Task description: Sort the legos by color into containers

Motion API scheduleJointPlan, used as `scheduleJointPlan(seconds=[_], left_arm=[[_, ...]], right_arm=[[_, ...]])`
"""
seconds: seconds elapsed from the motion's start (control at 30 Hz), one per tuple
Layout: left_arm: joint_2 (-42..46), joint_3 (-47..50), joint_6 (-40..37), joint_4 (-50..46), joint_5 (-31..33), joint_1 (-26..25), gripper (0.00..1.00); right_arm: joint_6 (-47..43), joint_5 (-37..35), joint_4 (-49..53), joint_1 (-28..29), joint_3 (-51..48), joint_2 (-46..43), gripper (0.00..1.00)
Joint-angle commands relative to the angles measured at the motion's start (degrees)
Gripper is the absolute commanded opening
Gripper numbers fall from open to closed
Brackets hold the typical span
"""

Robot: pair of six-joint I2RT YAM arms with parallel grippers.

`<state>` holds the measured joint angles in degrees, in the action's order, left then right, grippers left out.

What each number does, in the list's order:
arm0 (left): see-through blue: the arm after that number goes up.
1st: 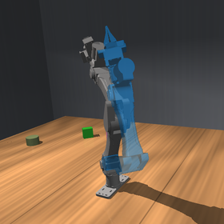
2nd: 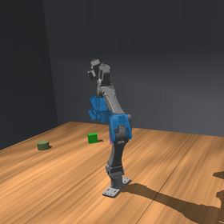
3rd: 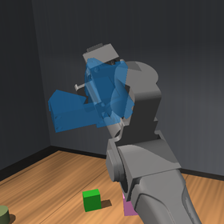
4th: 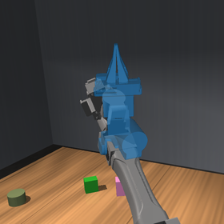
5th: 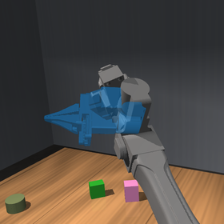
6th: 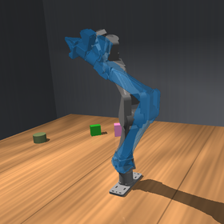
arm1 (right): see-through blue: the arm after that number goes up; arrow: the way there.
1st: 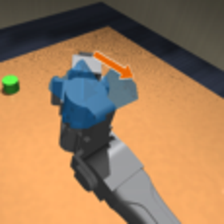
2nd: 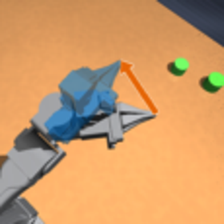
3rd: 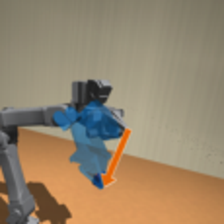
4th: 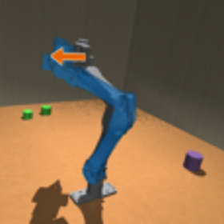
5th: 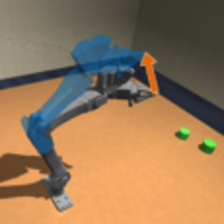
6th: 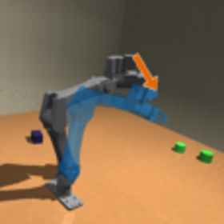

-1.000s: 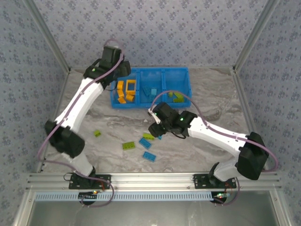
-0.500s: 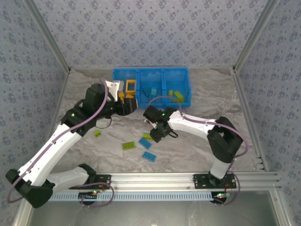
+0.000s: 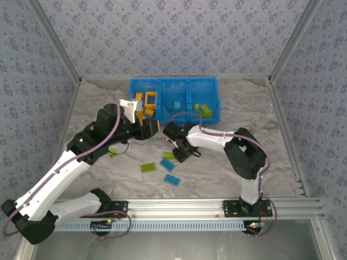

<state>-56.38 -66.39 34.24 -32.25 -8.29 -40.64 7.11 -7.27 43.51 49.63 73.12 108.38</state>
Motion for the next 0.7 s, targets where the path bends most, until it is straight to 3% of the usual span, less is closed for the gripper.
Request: scheduleJointPlan(seconds=[0.0,0.3,0.43,0.57,0.67], left_arm=[[2.03,0.68,1.16,1.94,0.73,-0.55,0.61],[2.86,2.49,1.50,2.18,1.07,-0.55,0.60],[2.77,2.81,1.66,2.53,1.38,-0.71,0.59],[3.09,4.32,1.91,4.37,3.58,-1.90,0.59],[3.19,6.25,2.29,6.07,6.53,-2.84,0.58]], right_arm=[[-0.96,2.08,-0.61,-0.48,1.63,1.87,0.48],[0.48,2.27,-1.48,-1.09,0.56,0.87,0.38],[1.88,-0.34,-0.02,-1.05,0.98,-4.36,0.35],[3.32,-3.90,1.67,-2.85,4.85,-10.68,0.36],[3.68,-2.81,0.67,-5.89,10.61,-9.66,0.37]])
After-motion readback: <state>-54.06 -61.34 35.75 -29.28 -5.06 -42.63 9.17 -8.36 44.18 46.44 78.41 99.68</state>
